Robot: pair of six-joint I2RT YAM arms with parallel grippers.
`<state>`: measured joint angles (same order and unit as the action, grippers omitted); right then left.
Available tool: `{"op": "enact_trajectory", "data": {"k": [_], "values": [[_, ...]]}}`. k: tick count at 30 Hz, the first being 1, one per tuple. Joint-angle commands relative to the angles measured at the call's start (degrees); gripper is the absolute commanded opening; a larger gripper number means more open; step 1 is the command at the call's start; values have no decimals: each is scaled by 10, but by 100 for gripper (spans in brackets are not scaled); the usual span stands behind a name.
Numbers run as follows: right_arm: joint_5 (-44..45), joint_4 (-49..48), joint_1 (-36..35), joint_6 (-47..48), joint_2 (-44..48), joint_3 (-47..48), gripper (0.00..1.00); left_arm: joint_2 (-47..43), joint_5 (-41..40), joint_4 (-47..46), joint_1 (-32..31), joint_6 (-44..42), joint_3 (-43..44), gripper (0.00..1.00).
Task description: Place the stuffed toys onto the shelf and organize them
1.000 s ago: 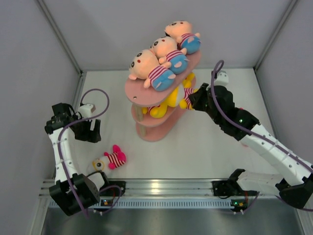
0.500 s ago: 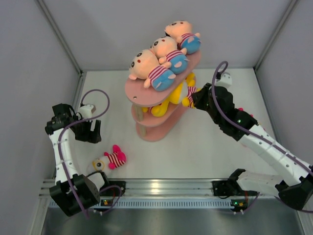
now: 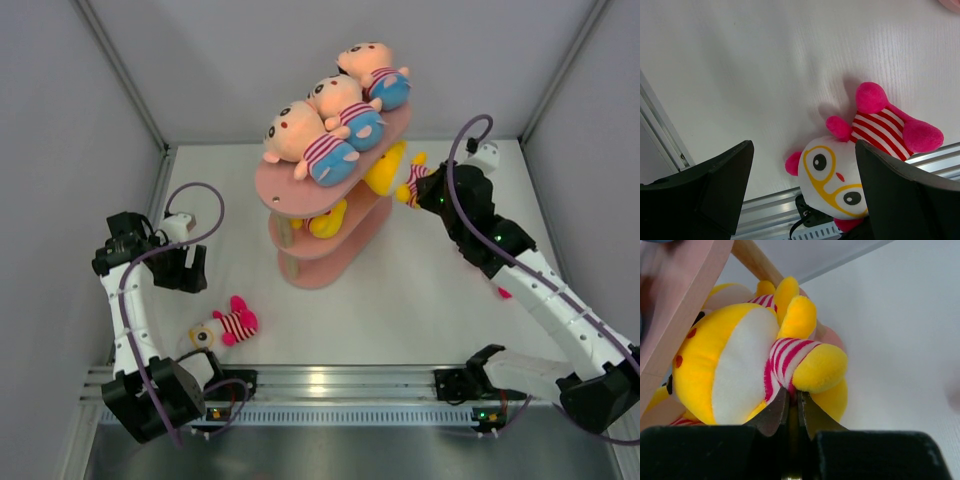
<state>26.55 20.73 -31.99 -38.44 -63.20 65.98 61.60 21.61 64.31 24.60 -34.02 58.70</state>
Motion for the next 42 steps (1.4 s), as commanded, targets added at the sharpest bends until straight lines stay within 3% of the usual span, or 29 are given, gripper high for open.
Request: {"op": "enact_trajectory", "data": {"k": [1, 7, 21, 32, 42], "values": [[15, -32, 20, 13, -3, 18, 0, -10, 11, -9, 0, -7, 1, 89], [-15, -21, 17, 28, 3, 34, 0, -9, 13, -9, 1, -6, 2, 89], [-7, -9, -83, 17, 11, 55, 0, -13, 16, -9, 1, -3, 3, 89], [-36, -86, -87, -37, -43, 72, 0, -21, 14, -7, 0, -3, -4, 89], [3, -141, -88, -106, -54, 32, 0, -24, 20, -9, 1, -1, -9, 89]]}}
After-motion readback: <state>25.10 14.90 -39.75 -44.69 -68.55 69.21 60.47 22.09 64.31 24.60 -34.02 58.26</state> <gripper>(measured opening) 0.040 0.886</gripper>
